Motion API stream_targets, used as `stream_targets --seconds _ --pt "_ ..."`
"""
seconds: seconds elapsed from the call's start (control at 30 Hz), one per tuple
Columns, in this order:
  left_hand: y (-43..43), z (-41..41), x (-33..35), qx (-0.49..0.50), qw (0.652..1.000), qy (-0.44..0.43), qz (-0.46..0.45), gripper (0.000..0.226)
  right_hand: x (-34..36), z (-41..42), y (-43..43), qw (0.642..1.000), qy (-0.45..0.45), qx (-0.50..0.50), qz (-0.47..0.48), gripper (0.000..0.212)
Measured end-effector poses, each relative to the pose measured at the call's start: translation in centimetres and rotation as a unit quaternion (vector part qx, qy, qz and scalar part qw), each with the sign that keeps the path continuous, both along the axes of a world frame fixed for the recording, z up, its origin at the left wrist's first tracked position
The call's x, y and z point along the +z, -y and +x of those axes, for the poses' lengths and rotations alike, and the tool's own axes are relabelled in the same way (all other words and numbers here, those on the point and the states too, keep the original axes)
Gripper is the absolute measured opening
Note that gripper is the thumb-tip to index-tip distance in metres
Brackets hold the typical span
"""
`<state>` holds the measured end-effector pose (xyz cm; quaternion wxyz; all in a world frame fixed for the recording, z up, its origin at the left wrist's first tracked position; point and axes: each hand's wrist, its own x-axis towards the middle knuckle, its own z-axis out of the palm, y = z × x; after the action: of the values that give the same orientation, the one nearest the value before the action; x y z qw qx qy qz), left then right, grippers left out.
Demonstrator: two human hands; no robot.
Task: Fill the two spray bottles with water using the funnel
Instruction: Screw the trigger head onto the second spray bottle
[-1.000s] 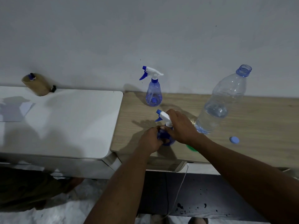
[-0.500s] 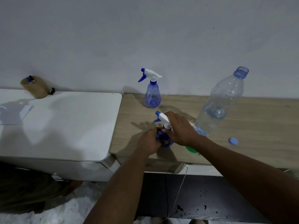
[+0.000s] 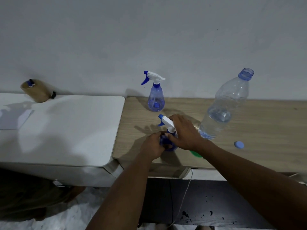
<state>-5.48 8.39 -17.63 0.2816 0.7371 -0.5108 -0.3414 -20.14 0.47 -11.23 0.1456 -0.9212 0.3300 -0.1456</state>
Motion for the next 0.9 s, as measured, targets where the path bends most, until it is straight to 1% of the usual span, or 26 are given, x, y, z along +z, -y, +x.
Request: stream_targets --seconds 0.07,0.13,0.3,0.37,0.43,0.5,0.57,0.67,0.7,0.73,0.8,0.83,0.87,0.9 --pt "0.0 0.1 -0.1 -0.004 1.000 -0.002 0.002 0.049 0.1 0.0 -0.2 1.000 0.009 -0.003 0.024 0.040" --pt "-0.1 0.0 0.0 -0.008 1.000 -0.010 0.007 0.049 0.2 0.4 -0.7 0.998 0.024 -0.033 0.053 0.036" --pt "0.0 0.2 0.8 -0.017 0.999 -0.025 0.013 0.047 -0.2 0.7 -1.0 0.994 0.057 -0.073 0.062 0.039" --pt "-0.2 0.1 1.3 -0.025 0.998 -0.059 0.013 0.049 -0.4 0.2 -1.1 0.988 0.097 -0.090 0.076 0.036" --pt "-0.6 0.0 1.5 -0.026 0.994 -0.106 0.023 0.055 -0.7 -0.6 -1.1 0.969 0.167 -0.129 0.126 0.031" --pt "-0.8 -0.1 1.7 -0.045 0.988 -0.135 0.055 0.057 -1.2 -1.3 -1.1 0.936 0.229 -0.179 0.198 0.028" --pt "-0.9 -0.2 1.8 -0.071 0.979 -0.160 0.107 0.058 -1.8 -1.8 -1.2 0.899 0.276 -0.210 0.268 0.026" --pt "-1.5 -1.0 2.6 -0.094 0.960 -0.197 0.175 0.056 -2.2 -2.1 -2.0 0.856 0.276 -0.240 0.367 0.015" --pt "-1.8 -1.3 2.7 -0.100 0.957 -0.199 0.187 0.054 -2.3 -2.0 -2.4 0.835 0.282 -0.250 0.401 0.012" --pt "-2.2 -1.7 2.6 -0.103 0.954 -0.202 0.195 0.051 -2.5 -2.0 -2.7 0.807 0.301 -0.258 0.439 0.012" --pt "-3.0 -2.3 2.1 -0.096 0.951 -0.213 0.205 0.045 -2.9 -1.6 -3.6 0.724 0.359 -0.261 0.528 0.019" --pt "-3.4 -2.5 2.0 -0.092 0.949 -0.218 0.209 0.044 -3.1 -1.5 -4.0 0.692 0.377 -0.257 0.560 0.023" --pt "-3.8 -2.6 1.9 -0.090 0.947 -0.223 0.215 0.045 -3.3 -1.4 -4.2 0.680 0.378 -0.254 0.575 0.025" --pt "-4.1 -2.6 1.8 -0.089 0.944 -0.227 0.222 0.044 -3.5 -1.3 -4.4 0.678 0.373 -0.248 0.583 0.026"
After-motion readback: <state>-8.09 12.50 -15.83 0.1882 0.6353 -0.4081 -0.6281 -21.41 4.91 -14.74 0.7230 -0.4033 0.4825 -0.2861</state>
